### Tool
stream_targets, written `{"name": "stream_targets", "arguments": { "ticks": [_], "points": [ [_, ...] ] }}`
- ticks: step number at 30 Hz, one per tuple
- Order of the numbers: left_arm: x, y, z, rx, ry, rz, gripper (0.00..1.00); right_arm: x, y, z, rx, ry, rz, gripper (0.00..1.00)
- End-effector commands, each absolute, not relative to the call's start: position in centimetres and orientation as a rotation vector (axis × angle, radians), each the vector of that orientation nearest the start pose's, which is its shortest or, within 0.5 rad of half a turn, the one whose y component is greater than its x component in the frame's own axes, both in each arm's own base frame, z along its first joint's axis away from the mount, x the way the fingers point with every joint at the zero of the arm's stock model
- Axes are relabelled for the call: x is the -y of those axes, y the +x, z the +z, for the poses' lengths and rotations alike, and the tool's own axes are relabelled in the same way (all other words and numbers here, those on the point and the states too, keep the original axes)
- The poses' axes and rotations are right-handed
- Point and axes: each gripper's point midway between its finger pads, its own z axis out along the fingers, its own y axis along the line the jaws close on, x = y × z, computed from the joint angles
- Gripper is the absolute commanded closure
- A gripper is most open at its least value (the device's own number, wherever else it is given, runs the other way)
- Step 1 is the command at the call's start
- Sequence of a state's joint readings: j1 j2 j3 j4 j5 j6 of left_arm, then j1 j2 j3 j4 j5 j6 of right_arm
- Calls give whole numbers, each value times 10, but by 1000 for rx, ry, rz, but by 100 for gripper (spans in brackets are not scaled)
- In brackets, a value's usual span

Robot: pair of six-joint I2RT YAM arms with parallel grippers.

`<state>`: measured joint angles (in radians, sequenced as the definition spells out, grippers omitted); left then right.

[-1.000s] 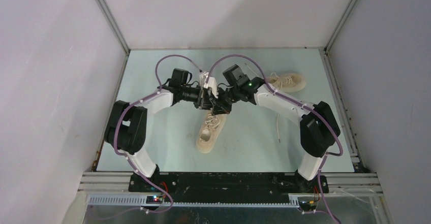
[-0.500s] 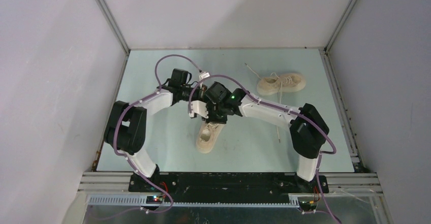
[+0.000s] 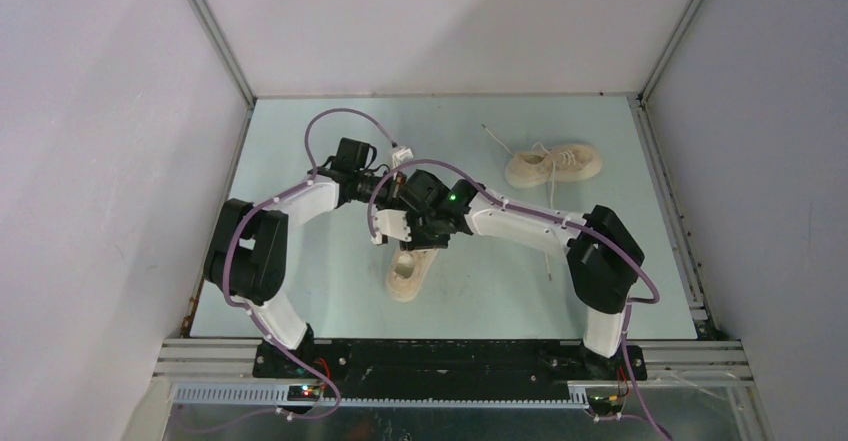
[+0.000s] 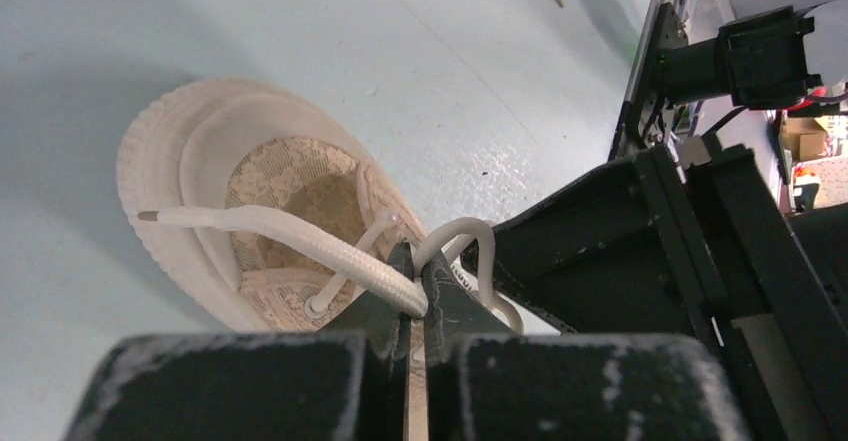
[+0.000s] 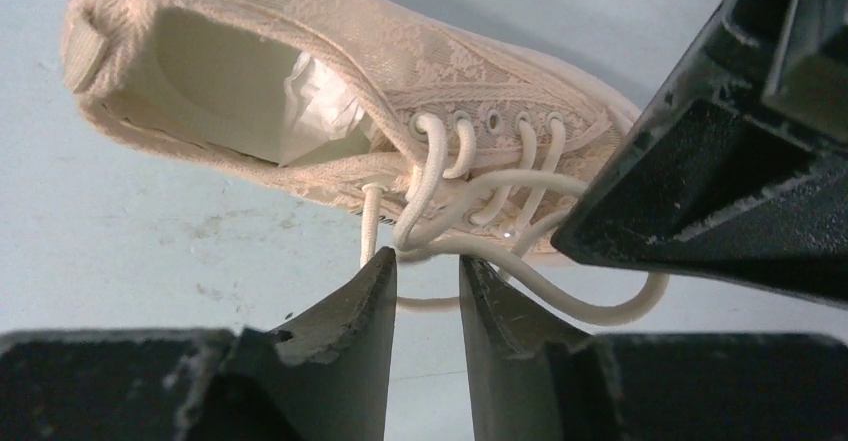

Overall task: Tie the shoes
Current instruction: Tie the shoelace on the shoe.

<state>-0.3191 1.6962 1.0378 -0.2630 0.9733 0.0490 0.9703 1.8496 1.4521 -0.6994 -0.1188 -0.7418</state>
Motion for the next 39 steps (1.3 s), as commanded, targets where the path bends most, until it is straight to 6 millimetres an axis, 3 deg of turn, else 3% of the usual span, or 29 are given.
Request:
{"name": "stream_targets", "arguments": {
  "ticks": [1, 9, 14, 20, 32, 39],
  "points": [
    [242, 296, 108, -2184, 897, -1254, 100, -345, 239, 109, -1686, -2056, 288, 66],
    [236, 296, 100, -2216, 916, -1200, 100, -337, 238, 120, -1703, -2015, 391, 62],
    [232, 298, 95, -2233, 923, -1154, 100, -327, 242, 137, -1725, -1903, 571, 62],
    [231, 302, 92, -2251, 914, -1140, 100, -315, 248, 109, -1718, -1815, 673, 61],
    [229, 306, 93, -2272, 827, -1165, 100, -339, 252, 65, -1775, -1790, 744, 57],
    [229, 307, 94, -2271, 809, -1180, 100, -349, 256, 53, -1806, -1756, 727, 58]
  ]
}}
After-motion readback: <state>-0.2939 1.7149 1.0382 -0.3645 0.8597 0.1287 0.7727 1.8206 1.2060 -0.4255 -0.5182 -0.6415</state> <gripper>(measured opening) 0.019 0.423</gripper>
